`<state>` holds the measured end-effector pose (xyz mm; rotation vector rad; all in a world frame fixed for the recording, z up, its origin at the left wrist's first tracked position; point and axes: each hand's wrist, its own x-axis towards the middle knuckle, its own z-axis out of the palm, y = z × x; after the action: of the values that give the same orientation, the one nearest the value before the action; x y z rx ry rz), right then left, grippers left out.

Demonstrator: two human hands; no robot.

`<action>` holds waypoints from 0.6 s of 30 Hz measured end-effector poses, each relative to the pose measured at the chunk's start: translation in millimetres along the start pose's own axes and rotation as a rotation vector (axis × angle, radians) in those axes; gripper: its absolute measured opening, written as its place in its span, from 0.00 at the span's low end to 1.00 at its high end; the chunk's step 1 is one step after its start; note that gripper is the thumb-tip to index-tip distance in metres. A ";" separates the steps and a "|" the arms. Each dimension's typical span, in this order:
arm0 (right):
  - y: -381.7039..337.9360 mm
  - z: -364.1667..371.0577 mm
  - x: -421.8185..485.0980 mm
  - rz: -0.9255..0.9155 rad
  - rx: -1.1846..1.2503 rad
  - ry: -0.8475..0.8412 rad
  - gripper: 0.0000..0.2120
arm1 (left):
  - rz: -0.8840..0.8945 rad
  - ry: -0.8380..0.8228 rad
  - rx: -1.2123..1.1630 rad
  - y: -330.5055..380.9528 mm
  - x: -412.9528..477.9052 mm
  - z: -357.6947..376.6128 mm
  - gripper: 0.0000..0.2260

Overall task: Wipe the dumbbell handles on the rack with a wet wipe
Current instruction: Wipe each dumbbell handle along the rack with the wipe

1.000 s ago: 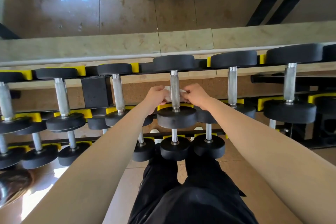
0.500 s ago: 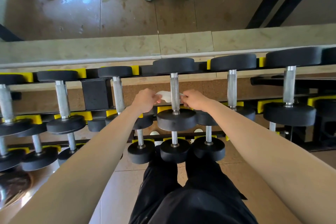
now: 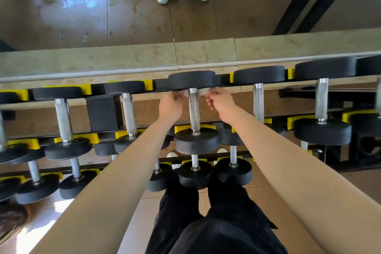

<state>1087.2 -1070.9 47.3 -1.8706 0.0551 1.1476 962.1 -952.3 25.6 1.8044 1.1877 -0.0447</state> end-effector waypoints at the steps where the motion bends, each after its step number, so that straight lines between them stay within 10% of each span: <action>1: -0.3 -7.0 1.7 0.042 0.121 0.055 0.07 | -0.009 -0.007 0.003 5.5 -1.3 7.3 0.11; 11: -0.4 17.2 -0.7 -0.026 -0.091 -0.101 0.07 | -0.101 0.268 -0.254 -7.3 -17.4 -4.0 0.11; 18: 17.0 -25.8 -7.6 -0.176 -0.287 0.022 0.11 | -0.056 0.145 0.010 16.2 -19.3 11.2 0.12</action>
<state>1092.8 -1102.2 45.3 -2.0921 -0.2701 1.0550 968.5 -975.1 39.7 1.8071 1.3423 0.0488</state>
